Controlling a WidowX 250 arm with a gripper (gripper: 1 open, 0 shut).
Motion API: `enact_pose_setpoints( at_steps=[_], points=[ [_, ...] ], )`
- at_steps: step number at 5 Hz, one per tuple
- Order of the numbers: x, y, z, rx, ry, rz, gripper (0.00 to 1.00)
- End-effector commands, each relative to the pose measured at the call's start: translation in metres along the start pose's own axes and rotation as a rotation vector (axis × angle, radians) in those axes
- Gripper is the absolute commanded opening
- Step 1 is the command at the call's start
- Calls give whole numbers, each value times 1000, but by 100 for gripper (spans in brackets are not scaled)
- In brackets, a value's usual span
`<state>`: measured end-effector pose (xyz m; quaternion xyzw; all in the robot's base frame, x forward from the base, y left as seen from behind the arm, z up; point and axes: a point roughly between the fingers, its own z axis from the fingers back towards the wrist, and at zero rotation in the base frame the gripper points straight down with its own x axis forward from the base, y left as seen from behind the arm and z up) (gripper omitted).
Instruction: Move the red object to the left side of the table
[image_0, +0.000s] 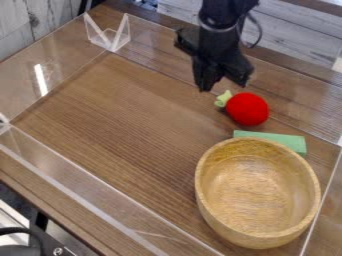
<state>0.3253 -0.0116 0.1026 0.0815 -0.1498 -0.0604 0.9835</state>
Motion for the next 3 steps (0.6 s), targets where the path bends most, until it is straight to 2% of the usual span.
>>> enact_pose_setpoints(
  at_steps=[1, 2, 3],
  points=[
    [7, -7, 4, 1, -70, 20, 100],
    [-2, -23, -20, -6, -53, 14, 100],
    [-4, -24, -30, -10, -46, 2, 0]
  ],
)
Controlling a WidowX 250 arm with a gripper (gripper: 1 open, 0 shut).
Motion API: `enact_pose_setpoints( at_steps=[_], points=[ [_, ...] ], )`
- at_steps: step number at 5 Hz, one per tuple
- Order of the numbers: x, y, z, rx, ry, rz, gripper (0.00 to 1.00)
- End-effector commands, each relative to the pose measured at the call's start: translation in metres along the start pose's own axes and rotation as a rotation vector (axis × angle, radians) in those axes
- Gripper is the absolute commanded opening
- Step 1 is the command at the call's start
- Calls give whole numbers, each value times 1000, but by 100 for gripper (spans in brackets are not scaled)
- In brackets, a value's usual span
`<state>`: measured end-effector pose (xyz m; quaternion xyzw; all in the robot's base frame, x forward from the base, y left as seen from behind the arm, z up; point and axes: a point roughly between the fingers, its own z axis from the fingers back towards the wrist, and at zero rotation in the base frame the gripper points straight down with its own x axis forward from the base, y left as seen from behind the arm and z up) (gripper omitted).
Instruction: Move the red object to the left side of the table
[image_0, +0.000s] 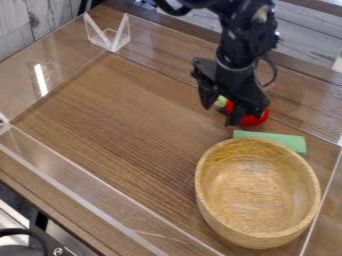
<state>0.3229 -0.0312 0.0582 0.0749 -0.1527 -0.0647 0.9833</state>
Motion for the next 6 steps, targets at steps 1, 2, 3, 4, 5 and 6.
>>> enact_pose_setpoints(
  at_steps=[1, 2, 3, 4, 5, 6],
  points=[
    [5, 5, 7, -2, -42, 0, 0],
    [11, 14, 28, 0, -60, 36, 0],
    [19, 27, 54, 12, -92, 83, 0],
    [20, 54, 82, 51, -110, 199, 0],
    [20, 48, 79, 62, -90, 239, 100],
    [18, 42, 68, 66, -65, 252, 100]
  ],
)
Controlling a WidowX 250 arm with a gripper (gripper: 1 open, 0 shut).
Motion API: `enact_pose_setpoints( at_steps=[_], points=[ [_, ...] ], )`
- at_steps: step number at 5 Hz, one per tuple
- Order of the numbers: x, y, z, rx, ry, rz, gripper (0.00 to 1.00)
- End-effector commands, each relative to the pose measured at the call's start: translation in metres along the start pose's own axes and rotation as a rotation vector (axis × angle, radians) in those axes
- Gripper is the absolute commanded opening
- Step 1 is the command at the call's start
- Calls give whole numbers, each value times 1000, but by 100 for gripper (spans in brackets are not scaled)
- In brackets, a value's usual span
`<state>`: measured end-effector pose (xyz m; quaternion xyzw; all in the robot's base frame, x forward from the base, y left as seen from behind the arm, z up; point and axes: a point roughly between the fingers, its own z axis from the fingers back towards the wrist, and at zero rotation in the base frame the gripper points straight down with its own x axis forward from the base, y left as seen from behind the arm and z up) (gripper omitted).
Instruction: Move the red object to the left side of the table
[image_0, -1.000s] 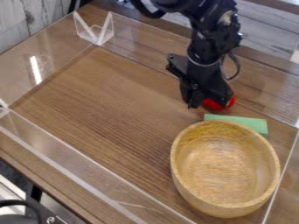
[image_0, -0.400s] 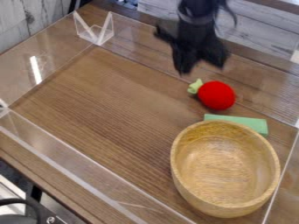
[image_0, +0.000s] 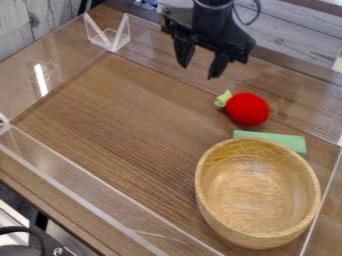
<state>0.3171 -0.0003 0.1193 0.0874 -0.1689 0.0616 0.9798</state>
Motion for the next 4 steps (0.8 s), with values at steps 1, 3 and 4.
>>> enact_pose_setpoints(
  at_steps=[1, 3, 4],
  points=[
    [7, -11, 5, -12, -32, 15, 100],
    [14, -25, -4, 19, 43, 289, 100],
    [14, -35, 2, 36, 84, 500, 100]
  ],
)
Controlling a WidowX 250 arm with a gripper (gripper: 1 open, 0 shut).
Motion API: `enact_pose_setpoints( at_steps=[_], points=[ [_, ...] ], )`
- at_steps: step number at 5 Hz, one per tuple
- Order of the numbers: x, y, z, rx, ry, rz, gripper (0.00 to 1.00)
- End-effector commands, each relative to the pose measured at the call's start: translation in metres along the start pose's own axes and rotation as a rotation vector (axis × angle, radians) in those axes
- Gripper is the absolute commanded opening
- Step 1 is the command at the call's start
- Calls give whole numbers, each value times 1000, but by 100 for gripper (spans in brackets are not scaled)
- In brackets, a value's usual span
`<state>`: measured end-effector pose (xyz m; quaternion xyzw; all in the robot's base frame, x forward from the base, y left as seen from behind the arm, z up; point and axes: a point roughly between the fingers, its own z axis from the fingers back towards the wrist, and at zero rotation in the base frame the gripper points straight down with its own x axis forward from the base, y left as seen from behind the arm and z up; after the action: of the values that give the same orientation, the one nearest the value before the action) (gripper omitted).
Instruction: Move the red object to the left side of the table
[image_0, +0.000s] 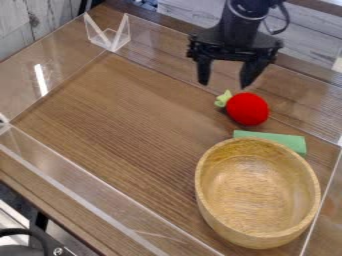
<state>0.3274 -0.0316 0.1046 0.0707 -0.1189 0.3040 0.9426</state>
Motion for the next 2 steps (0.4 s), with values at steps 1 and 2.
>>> enact_pose_setpoints(
  at_steps=[1, 2],
  points=[
    [6, -10, 19, -25, 5, 224, 100],
    [14, -16, 9, -12, 46, 390, 100]
  ],
)
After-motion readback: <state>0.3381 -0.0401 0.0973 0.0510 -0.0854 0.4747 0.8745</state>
